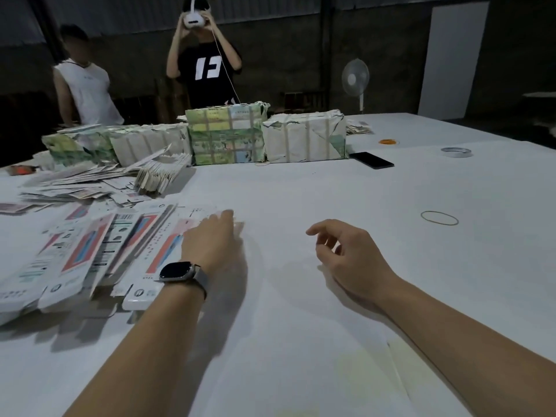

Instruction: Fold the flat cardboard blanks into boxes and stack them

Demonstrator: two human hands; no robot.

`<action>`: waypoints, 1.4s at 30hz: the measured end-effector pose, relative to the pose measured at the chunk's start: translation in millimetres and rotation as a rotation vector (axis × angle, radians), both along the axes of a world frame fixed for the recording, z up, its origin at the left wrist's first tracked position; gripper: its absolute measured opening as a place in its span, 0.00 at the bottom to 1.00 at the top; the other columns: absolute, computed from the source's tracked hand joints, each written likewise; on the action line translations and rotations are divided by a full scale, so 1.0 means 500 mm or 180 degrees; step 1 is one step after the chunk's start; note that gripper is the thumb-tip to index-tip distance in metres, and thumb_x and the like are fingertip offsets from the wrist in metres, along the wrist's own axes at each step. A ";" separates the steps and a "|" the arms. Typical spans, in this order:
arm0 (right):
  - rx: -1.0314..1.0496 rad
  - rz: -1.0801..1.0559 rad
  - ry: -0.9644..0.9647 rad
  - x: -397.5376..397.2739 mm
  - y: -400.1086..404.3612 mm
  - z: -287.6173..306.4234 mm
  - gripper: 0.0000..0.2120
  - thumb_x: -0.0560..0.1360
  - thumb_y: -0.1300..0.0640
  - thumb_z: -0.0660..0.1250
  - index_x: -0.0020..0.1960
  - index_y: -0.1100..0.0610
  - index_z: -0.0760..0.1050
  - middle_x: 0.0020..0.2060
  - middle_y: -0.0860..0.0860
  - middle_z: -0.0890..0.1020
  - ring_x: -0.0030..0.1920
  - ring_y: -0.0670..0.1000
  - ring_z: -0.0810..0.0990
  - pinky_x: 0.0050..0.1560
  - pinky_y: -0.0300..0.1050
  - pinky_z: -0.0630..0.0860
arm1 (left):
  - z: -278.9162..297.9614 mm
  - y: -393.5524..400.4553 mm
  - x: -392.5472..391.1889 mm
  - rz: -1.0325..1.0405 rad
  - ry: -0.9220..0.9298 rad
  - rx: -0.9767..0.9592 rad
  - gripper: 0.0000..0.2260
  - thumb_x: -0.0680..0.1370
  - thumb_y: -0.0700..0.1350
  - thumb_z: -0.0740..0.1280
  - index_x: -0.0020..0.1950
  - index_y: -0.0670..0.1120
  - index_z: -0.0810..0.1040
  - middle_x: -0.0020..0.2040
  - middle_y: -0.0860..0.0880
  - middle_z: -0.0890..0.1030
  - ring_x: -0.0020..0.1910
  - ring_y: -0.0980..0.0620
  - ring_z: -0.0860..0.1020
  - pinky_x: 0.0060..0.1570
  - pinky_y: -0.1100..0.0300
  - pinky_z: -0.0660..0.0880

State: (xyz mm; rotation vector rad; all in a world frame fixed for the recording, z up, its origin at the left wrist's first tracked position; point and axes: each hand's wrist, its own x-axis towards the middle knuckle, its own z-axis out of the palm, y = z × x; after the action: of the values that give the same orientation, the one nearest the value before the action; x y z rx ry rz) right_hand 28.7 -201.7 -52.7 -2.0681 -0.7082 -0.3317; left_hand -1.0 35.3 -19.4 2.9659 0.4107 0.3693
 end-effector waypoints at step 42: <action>0.1779 0.1197 0.1136 -0.058 0.043 0.032 0.15 0.79 0.43 0.62 0.65 0.33 0.67 0.53 0.31 0.81 0.57 0.41 0.82 0.51 0.34 0.78 | -0.036 -0.212 -0.010 -0.1092 -0.1243 -0.4786 0.15 0.85 0.55 0.58 0.58 0.48 0.80 0.52 0.47 0.84 0.51 0.48 0.85 0.39 0.62 0.80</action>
State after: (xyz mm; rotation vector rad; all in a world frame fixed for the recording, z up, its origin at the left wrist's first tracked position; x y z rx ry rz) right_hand -0.3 -180.3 -36.8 -1.3808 -0.6730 0.0562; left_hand -6.2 -70.9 -37.4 1.4087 0.0341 0.3416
